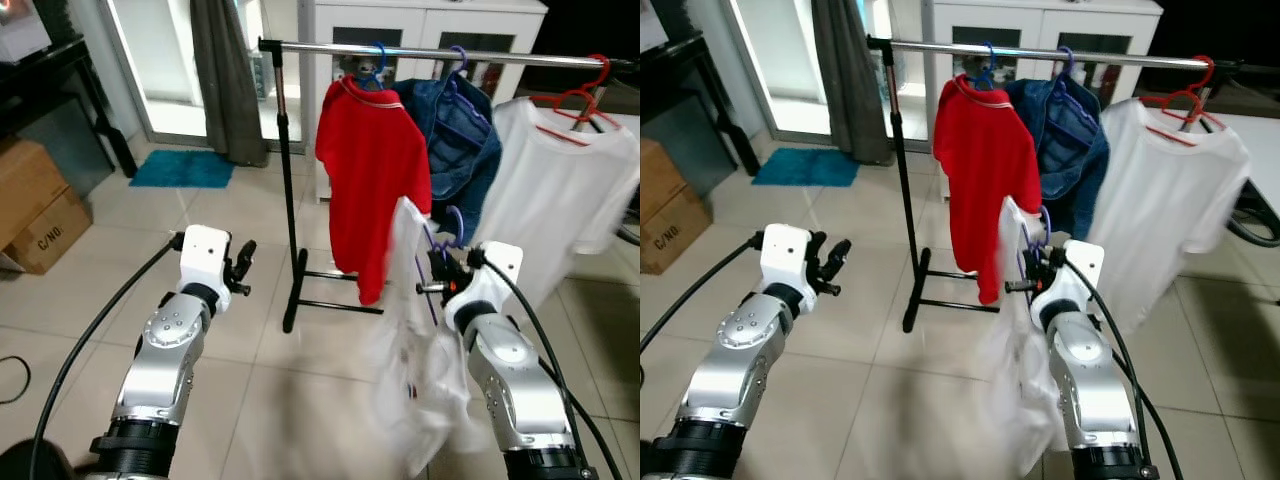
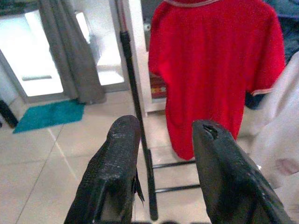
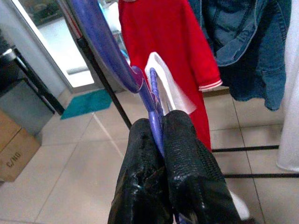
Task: Hang hanger
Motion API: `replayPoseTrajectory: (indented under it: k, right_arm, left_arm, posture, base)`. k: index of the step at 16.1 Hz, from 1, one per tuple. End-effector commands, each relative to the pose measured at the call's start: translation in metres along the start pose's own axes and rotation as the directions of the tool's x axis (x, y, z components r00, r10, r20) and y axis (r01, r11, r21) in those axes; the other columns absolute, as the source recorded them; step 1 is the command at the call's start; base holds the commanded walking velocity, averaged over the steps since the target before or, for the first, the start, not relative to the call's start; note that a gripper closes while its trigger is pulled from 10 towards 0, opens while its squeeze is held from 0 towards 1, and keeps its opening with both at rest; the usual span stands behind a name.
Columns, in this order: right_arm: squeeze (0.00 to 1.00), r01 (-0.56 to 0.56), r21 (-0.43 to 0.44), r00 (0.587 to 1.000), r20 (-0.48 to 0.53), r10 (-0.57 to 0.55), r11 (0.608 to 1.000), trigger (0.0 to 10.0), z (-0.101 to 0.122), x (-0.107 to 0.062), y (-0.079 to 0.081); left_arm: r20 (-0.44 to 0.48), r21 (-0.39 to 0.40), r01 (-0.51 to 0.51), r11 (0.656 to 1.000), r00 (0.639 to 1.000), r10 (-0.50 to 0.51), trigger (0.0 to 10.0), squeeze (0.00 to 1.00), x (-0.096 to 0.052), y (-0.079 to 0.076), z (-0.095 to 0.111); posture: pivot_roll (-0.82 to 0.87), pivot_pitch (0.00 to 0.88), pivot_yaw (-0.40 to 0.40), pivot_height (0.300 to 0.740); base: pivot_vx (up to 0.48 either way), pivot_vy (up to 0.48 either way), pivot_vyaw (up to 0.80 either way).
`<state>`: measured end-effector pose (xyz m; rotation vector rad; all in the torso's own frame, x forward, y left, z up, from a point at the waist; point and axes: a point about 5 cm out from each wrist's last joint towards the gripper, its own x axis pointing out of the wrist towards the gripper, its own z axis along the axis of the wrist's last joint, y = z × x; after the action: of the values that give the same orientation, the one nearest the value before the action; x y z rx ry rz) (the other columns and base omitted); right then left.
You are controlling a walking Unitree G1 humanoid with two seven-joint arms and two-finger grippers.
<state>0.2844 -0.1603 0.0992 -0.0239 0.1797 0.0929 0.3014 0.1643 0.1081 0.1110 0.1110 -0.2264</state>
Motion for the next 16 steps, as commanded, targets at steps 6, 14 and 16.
replayPoseTrajectory:
  k: [6, 14, 16]
  right_arm:
    - [0.0, -0.05, 0.062, 0.999, 0.02, 0.049, 0.997, 10.0, 0.004, -0.003, 0.003]
    - [0.0, -0.057, 0.098, 0.998, 0.035, 0.053, 0.994, 10.0, 0.012, -0.003, 0.0]
    - [0.0, -0.052, 0.082, 0.998, 0.049, 0.048, 0.995, 10.0, 0.014, -0.001, -0.001]
  left_arm:
    - [0.028, 0.034, 0.058, 0.998, 0.998, -0.059, 10.0, 0.0, -0.003, -0.011, 0.01]
    - [0.05, 0.017, 0.038, 0.999, 0.998, -0.039, 10.0, 0.0, -0.004, -0.012, 0.019]
    - [0.06, 0.022, 0.052, 0.998, 0.997, -0.053, 10.0, 0.0, -0.006, -0.013, 0.022]
  posture:
    - [-0.02, 0.0, 0.032, 0.74]
    - [0.0, 0.003, 0.006, 0.74]
    - [0.01, 0.014, 0.002, 0.74]
  base:
    - [0.391, 0.0, 0.0]
    - [0.392, 0.0, 0.3]
    - [0.39, 0.0, 0.0]
